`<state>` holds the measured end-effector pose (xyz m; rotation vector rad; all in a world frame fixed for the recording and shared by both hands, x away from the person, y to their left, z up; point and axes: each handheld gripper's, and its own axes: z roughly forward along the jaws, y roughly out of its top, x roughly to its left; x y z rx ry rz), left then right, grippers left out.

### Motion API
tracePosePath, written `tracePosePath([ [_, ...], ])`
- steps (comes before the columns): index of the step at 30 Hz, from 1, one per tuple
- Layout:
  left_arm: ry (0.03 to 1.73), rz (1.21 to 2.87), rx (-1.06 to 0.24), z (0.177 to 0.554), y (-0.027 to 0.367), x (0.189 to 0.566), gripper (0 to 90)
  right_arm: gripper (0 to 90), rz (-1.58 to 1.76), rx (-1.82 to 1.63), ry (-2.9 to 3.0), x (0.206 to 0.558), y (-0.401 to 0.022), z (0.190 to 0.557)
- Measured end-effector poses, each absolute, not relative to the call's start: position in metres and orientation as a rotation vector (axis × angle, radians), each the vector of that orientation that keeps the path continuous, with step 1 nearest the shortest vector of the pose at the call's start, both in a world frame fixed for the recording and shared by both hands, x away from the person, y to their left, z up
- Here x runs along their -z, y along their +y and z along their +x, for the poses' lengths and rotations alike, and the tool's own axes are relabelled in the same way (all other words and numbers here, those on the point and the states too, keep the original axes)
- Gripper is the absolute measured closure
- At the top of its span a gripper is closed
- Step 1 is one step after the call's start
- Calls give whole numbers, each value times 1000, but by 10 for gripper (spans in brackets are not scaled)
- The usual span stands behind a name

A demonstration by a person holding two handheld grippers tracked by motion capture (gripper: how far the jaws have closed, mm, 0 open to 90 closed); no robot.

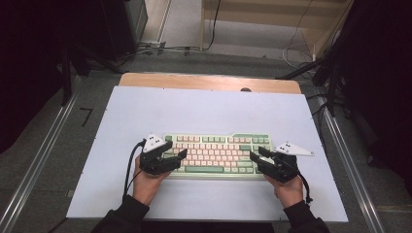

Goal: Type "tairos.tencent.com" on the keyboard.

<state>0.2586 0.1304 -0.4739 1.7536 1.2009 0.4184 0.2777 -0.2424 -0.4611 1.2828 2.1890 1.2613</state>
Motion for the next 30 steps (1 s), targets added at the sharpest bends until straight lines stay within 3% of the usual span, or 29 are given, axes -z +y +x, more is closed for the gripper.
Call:
tracePosePath([
  [8,1228,1733,-440,251,138,474,357,868,1248,-1306,2244,460,-220,289],
  [30,1262,1713,-458,244,147,476,358,877,1138,-1260,2369,471,-158,308],
])
